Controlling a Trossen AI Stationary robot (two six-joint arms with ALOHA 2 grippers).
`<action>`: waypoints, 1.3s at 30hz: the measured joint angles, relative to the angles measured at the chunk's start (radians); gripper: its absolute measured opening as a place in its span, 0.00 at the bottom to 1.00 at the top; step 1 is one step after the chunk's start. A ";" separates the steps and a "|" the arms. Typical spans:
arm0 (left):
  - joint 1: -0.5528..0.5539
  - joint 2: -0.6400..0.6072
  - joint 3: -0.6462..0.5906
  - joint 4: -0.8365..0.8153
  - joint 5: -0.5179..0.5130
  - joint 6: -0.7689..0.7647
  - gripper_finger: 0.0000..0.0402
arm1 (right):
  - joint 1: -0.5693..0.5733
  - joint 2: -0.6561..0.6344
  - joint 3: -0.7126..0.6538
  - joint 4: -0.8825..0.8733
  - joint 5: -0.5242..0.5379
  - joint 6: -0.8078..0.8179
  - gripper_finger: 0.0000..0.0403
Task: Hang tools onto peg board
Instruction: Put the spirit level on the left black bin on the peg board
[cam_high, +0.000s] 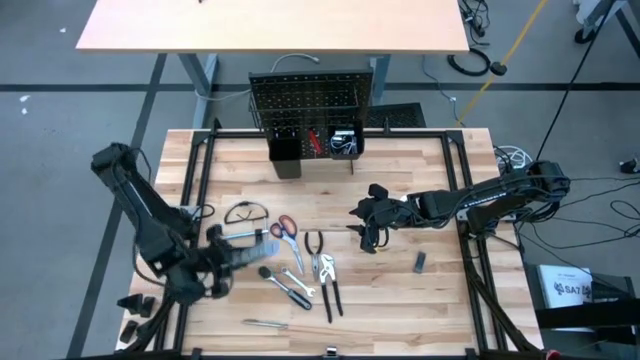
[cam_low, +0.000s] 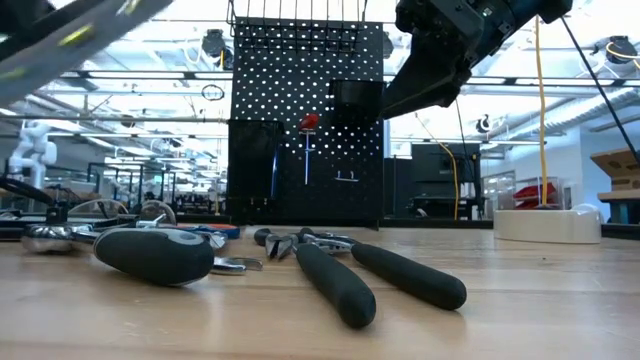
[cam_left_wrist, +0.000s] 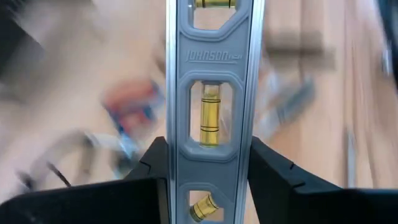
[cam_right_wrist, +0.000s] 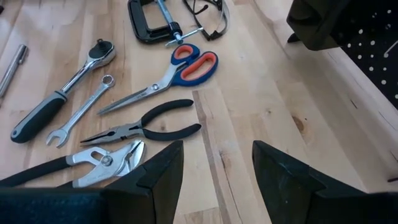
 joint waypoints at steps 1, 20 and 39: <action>0.000 -0.022 -0.006 0.017 -0.084 0.001 0.30 | 0.000 0.000 0.000 0.000 0.000 0.000 0.46; 0.297 -0.220 -0.335 0.005 -0.817 -0.782 0.25 | -0.002 0.000 0.000 0.001 0.003 -0.004 0.46; 0.794 -0.257 -0.230 0.714 -0.277 0.269 0.26 | -0.063 0.000 0.000 0.008 0.005 -0.052 0.46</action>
